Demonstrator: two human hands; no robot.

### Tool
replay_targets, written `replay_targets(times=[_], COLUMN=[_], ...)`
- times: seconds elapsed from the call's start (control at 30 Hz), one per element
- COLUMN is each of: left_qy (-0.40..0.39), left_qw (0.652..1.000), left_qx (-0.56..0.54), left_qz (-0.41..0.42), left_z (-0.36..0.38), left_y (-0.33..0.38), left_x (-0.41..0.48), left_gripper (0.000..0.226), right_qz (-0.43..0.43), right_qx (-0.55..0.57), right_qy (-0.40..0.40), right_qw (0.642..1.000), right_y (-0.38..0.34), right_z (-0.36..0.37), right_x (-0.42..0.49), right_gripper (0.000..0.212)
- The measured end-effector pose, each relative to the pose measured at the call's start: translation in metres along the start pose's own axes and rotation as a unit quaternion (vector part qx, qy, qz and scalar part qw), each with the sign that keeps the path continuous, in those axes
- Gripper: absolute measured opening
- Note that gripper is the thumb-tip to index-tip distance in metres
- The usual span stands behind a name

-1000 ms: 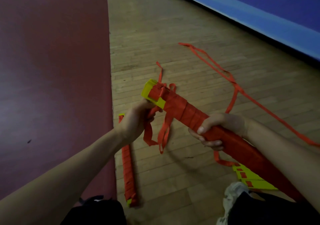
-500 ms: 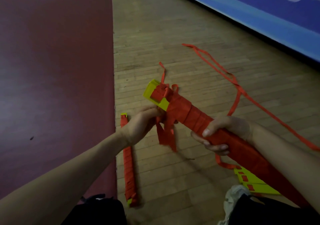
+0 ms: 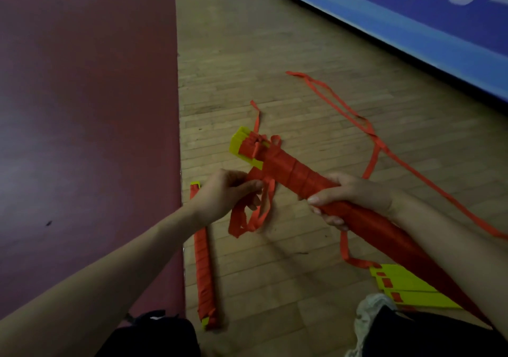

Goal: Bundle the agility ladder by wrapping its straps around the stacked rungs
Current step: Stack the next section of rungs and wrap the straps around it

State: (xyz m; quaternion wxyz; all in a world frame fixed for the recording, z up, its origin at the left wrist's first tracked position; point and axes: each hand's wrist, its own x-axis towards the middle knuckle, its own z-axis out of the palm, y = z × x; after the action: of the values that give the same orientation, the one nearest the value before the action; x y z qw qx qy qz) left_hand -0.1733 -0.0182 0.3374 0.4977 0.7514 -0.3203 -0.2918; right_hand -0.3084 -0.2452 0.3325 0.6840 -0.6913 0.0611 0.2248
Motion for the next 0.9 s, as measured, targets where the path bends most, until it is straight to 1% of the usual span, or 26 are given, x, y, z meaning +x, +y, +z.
replay_targets(times=[0.03,0.07,0.1,0.13,0.17,0.2,0.27,0.3,0.4,0.5,0.67,0.7,0.77,0.8,0.83,0.9], left_qy=[0.002,0.003,0.002,-0.003,-0.009,-0.011,0.005,0.018,0.050,0.054,0.078,0.081,0.083,0.082,0.082,0.087], left_qw=[1.000,1.000,1.000,1.000,0.999,0.999,0.998,0.998,0.997,0.997,0.989,0.986,0.976,0.971,0.965,0.955], left_qx=[0.000,-0.010,-0.021,-0.025,-0.025,-0.028,-0.049,-0.055,-0.036,-0.025,-0.074,-0.094,-0.152,-0.178,-0.202,-0.240], left_qz=[0.002,0.000,-0.007,-0.013,-0.019,-0.024,-0.033,-0.037,-0.040,-0.048,-0.103,-0.112,-0.130,-0.139,-0.148,-0.154], left_z=[0.001,0.003,0.004,0.004,0.005,0.006,0.006,0.006,0.009,0.010,0.025,0.028,0.032,0.033,0.034,0.034], left_y=[0.001,0.002,0.002,0.000,-0.001,-0.002,-0.004,-0.003,0.001,0.003,0.010,0.012,0.018,0.018,0.017,0.016], left_x=[-0.001,-0.001,-0.002,-0.001,-0.002,-0.003,-0.005,-0.006,-0.004,-0.005,-0.011,-0.011,-0.013,-0.013,-0.013,-0.015], left_gripper=[0.022,0.024,0.024,0.022,0.019,0.015,0.018,0.019,0.017,0.022,0.023,0.025,0.022,0.018,0.014,0.011], right_qz=[0.001,-0.017,-0.021,-0.007,-0.014,0.000,-0.003,-0.006,0.017,0.013,0.011,0.010,0.008,0.006,-0.001,-0.009], right_qx=[-0.005,-0.018,-0.033,-0.068,-0.090,-0.096,-0.101,-0.093,-0.105,-0.130,-0.190,-0.195,-0.257,-0.303,-0.338,-0.392], right_qy=[0.026,0.040,0.049,0.078,0.099,0.111,0.104,0.102,0.124,0.152,0.164,0.165,0.183,0.197,0.211,0.248], right_qw=[1.000,0.999,0.998,0.995,0.991,0.989,0.989,0.990,0.987,0.980,0.968,0.967,0.949,0.932,0.917,0.886], right_y=[-0.008,-0.015,-0.017,-0.020,-0.016,-0.016,-0.015,-0.012,-0.013,-0.012,-0.007,-0.006,-0.001,-0.001,0.000,0.000], right_z=[0.002,0.016,0.014,0.022,0.016,0.016,0.013,0.011,0.013,0.012,0.012,0.011,0.008,0.009,0.009,0.014], right_x=[0.006,-0.024,-0.006,-0.012,-0.006,-0.003,-0.003,-0.001,0.001,0.006,0.004,0.003,0.002,0.002,0.003,0.005], right_gripper=[0.050,0.058,0.062,0.062,0.060,0.057,0.053,0.055,0.068,0.063,0.040,0.041,0.058,0.067,0.072,0.073])
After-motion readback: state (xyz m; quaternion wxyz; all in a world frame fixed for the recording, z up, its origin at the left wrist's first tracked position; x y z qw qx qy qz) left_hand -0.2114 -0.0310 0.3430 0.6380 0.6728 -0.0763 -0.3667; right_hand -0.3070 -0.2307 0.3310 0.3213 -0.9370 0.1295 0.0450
